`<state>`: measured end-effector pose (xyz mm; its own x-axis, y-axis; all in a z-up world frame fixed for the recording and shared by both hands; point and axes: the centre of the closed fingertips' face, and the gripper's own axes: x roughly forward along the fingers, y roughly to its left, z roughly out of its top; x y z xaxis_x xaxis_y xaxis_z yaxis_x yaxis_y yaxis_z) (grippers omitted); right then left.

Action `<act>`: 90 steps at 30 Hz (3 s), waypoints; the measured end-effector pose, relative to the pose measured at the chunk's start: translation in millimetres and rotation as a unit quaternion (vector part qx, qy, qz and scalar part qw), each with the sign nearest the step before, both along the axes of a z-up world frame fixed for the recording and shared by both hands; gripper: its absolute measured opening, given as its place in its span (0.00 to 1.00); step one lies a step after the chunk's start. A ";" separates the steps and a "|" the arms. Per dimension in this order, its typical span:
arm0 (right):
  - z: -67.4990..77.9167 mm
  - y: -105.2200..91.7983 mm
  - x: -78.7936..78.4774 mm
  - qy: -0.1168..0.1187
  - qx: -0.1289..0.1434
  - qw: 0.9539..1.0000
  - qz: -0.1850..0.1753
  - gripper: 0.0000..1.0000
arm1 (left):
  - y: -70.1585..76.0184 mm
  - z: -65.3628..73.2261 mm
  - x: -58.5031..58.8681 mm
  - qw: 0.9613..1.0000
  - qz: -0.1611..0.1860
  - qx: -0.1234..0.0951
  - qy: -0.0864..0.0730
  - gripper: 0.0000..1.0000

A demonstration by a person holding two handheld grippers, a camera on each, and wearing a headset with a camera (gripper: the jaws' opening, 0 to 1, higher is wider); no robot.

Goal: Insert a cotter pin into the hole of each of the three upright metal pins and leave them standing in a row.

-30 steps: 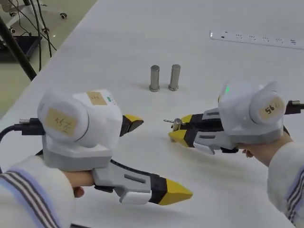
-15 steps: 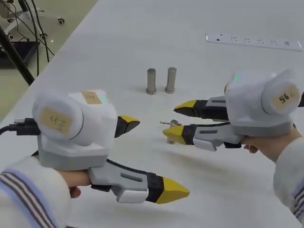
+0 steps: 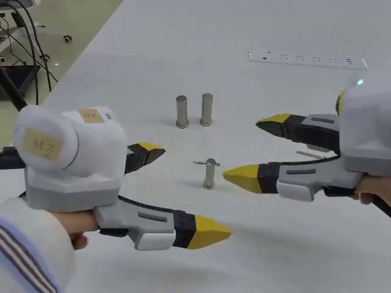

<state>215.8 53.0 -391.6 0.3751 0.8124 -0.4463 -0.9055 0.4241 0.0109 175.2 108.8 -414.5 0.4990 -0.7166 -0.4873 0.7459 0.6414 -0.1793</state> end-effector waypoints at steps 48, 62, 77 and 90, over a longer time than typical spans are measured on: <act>-9.0 -99.6 -31.1 0.104 0.041 0.975 -0.192 0.98 | 37.7 18.3 88.5 0.997 0.062 0.015 -0.035 0.94; -13.5 -109.0 -31.6 0.108 0.025 0.973 -0.204 0.96 | 53.7 -2.2 140.4 0.996 0.078 0.027 -0.036 0.77; -20.1 -115.4 -35.1 0.117 0.014 0.970 -0.214 0.95 | 51.0 -29.5 178.6 0.995 0.088 0.032 -0.029 0.45; -20.0 -115.9 -36.3 0.125 0.019 0.967 -0.221 0.93 | 49.7 -48.9 186.0 0.994 0.094 0.045 -0.014 0.22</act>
